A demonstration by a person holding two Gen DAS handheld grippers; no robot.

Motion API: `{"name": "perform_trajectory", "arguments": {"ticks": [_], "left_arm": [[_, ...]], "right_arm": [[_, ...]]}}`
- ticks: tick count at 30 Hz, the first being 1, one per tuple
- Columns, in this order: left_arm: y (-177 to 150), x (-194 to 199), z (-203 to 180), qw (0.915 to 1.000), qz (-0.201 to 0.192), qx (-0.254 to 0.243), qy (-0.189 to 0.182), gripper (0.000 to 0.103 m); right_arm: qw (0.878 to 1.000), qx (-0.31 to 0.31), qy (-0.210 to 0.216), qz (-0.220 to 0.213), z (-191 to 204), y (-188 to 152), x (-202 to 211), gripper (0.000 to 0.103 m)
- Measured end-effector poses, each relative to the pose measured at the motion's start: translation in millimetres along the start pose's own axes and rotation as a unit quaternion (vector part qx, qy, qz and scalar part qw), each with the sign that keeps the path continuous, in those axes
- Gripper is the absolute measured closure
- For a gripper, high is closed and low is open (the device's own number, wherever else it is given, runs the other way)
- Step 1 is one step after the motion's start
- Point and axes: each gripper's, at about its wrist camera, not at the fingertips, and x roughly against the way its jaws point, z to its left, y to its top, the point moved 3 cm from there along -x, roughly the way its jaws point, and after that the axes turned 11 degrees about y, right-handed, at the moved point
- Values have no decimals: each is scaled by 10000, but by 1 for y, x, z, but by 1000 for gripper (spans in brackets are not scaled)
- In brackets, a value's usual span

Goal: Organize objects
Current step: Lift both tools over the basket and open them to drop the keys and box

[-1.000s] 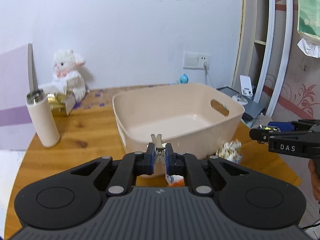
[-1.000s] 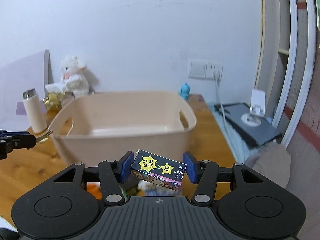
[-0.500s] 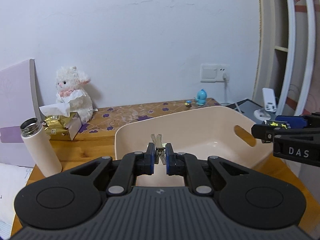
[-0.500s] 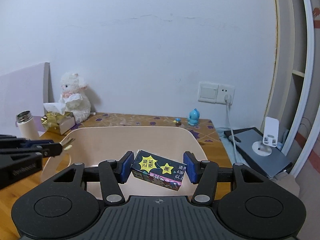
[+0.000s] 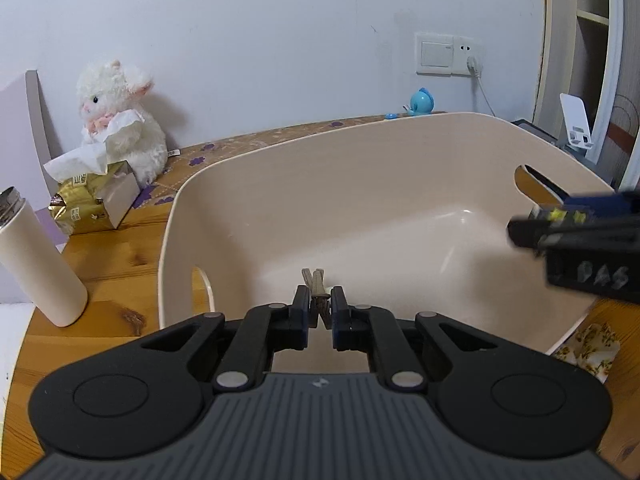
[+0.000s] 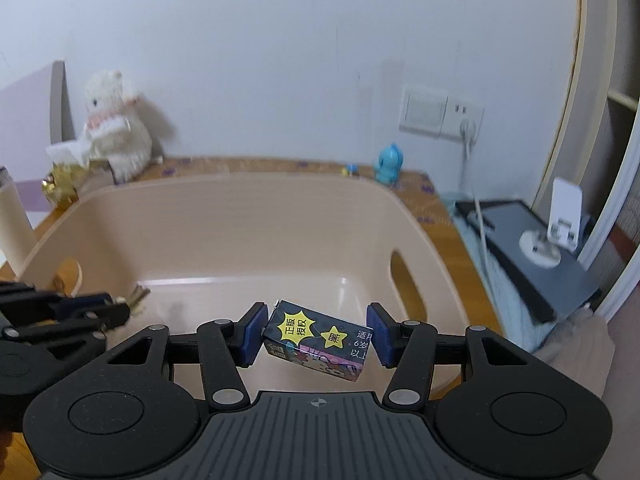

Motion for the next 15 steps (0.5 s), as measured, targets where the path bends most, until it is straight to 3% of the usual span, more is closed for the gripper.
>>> {"name": "perform_trajectory", "arguments": {"ticks": [7,8,10,12,15], "left_arm": [[4,9,-1,10000,-25,-38,-86,85],[5,13,0,9999,-27,-22,-121,78],[6,24,3,9998,-153,48,-85,33],[7,39,7,9993,-338,179,-44,19],[8,58,11,9989,-370,209,-174,18]], "right_arm": [[10000,45,39,39,1,-2,5,40],[10000,76,27,-10,1,-1,8,37],[9998,135,36,-127,4,0,20,32],[9996,186,63,-199,6,1,32,25],[9994,226,142,-224,7,-2,50,17]]}}
